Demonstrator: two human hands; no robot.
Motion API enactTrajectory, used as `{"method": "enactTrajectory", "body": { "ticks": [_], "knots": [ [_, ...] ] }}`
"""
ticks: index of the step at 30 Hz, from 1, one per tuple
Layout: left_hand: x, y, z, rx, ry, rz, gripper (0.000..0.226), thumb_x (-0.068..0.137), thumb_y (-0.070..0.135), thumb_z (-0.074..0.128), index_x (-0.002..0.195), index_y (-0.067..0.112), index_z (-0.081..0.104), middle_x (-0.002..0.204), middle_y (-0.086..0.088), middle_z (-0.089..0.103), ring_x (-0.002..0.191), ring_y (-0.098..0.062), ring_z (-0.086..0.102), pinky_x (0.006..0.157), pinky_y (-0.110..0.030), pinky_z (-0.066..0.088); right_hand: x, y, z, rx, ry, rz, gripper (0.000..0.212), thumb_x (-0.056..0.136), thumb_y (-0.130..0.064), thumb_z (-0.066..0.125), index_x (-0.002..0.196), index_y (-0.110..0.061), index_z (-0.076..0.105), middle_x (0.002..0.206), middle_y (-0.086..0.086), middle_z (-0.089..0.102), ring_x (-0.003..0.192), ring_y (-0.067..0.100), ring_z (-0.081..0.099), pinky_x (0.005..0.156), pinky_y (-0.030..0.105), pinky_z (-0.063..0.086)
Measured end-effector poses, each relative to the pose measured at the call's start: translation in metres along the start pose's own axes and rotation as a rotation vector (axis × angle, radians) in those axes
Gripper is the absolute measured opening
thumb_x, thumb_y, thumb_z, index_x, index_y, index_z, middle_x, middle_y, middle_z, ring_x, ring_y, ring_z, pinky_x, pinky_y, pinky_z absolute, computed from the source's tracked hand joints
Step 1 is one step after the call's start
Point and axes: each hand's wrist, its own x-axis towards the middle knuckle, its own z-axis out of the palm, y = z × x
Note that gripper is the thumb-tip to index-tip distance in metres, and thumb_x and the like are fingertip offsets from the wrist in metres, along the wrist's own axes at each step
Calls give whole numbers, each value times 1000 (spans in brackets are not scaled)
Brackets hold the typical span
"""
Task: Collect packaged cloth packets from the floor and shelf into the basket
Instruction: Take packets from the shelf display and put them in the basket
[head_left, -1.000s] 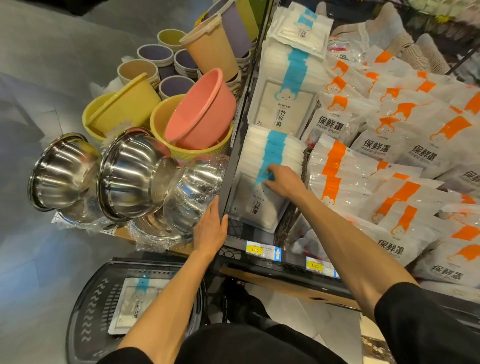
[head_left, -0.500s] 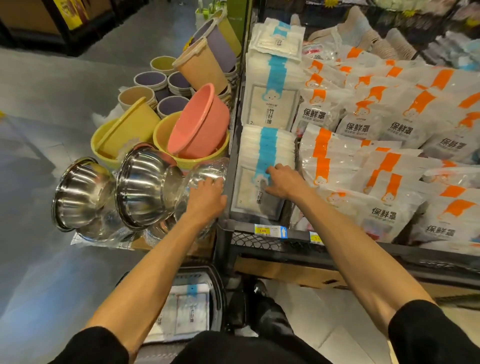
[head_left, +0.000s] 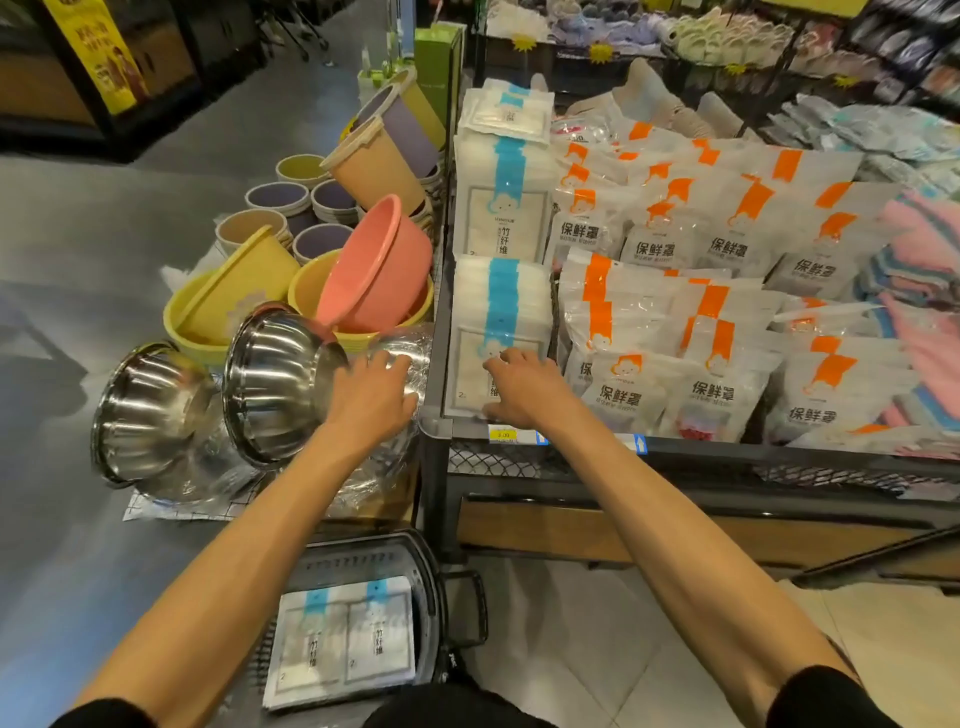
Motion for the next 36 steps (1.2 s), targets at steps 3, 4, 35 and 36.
{"method": "enactTrajectory", "body": {
  "ticks": [3, 4, 35, 36],
  "knots": [
    [-30, -7, 0, -25, -2, -32, 58, 99, 43, 49, 149, 18, 36, 150, -13, 44, 134, -37, 43, 103, -56, 40, -23, -11, 5, 43, 13, 0, 64, 94, -45, 60, 146, -15, 39, 146, 13, 41, 133, 35, 40, 106, 51, 38],
    [-43, -9, -1, -21, -4, -40, 58, 98, 43, 50, 149, 18, 36, 149, -14, 44, 134, -37, 43, 103, -56, 40, -31, -15, 8, 61, 27, 1, 64, 94, -45, 60, 146, -15, 39, 147, 13, 41, 133, 35, 41, 106, 52, 39],
    [-209, -192, 92, -87, -144, -126, 47, 98, 41, 49, 136, 13, 48, 134, -15, 55, 123, -37, 50, 96, -52, 43, -68, -242, 115, 239, -115, 22, 54, 97, -36, 56, 144, -12, 43, 140, 16, 46, 129, 38, 43, 102, 53, 42],
    [-209, -199, 106, -93, -156, -124, 48, 98, 42, 49, 137, 13, 47, 133, -15, 55, 123, -37, 50, 96, -52, 43, -63, -249, 128, 243, -127, 27, 55, 97, -37, 56, 144, -12, 43, 140, 16, 46, 129, 38, 43, 102, 53, 42]
  ]
}}
